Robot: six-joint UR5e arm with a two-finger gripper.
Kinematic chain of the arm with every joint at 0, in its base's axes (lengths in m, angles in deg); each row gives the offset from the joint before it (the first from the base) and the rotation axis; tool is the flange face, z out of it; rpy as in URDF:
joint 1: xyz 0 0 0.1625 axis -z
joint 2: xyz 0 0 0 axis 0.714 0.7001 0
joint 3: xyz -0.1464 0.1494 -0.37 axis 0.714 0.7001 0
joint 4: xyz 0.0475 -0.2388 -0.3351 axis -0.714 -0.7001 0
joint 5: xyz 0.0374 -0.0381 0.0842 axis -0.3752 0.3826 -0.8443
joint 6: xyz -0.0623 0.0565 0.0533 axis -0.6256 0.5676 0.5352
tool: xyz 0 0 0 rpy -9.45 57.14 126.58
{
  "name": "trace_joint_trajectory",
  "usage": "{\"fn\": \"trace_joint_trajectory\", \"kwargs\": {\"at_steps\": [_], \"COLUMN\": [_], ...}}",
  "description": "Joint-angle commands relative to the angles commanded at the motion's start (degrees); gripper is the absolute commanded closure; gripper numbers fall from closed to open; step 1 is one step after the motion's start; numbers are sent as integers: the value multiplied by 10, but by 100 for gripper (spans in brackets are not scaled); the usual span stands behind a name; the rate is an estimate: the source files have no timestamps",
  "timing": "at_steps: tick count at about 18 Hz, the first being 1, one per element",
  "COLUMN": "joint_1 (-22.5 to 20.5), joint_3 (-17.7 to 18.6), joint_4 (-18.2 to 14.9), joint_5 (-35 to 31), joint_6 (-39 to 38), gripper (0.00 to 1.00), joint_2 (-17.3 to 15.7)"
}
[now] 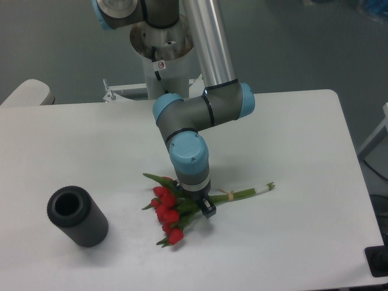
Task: Pick up the flowers from the table
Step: 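Close the gripper around the green tulip stems, then lift the gripped tulip bunch up off the table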
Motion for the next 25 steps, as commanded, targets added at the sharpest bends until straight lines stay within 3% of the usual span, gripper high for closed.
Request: {"fn": "trace_joint_trajectory", "kwargs": {"at_steps": [2,6,10,17,20,25], "joint_1": [0,0,-1,-19,-34,-63], "joint_3": [0,-1,-21,-102,-115,-116], "joint_4": [-1,-1,-13,-61,-79,-83], "joint_5": [0,2,8,219,266,419], "joint_6": [0,0,0,-12,-23,-46], "gripper": [60,63,63,63,63,64], "joint_2": [0,-2,-29,-76,-84,-102]}}
